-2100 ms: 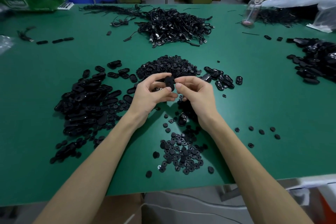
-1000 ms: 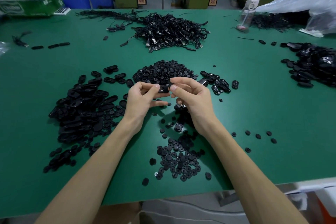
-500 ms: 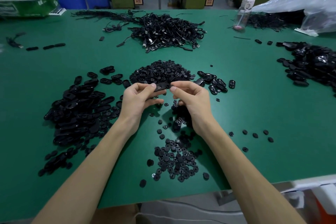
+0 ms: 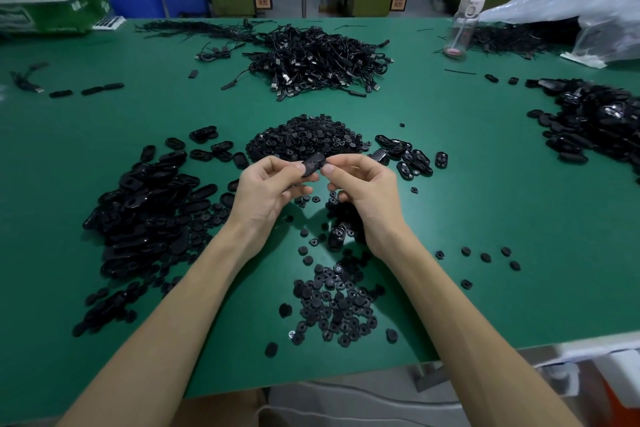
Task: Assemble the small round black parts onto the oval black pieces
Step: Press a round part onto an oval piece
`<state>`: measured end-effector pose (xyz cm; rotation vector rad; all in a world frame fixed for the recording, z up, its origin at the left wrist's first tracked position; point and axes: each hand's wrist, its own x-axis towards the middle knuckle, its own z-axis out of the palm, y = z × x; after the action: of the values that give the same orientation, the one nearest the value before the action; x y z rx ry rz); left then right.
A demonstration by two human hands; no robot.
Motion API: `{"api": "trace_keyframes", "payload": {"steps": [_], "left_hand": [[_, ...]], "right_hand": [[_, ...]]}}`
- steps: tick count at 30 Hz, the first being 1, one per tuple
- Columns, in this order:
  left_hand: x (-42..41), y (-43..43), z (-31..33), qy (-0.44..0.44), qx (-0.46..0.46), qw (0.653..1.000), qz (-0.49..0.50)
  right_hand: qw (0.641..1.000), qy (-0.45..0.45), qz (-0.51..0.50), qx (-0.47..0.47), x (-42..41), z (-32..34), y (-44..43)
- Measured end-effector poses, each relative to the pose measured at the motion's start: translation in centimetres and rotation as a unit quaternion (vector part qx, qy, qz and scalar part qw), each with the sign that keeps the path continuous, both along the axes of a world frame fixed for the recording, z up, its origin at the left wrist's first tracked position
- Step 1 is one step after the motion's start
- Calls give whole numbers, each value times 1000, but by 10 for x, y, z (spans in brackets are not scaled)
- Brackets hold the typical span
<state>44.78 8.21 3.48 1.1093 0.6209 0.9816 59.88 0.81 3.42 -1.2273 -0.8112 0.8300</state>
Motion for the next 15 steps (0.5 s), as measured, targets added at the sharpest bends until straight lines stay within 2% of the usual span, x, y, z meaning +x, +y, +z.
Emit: {"api": "trace_keyframes", "payload": {"steps": [10,15], "left_hand": [[-2,-2,-2,28,30,993,-109],[0,-3,-4,70,93,990,-74]], "right_hand": [[1000,-2,14,11,0,1,-1],[1000,-16,15,10,-1,2,-2]]}}
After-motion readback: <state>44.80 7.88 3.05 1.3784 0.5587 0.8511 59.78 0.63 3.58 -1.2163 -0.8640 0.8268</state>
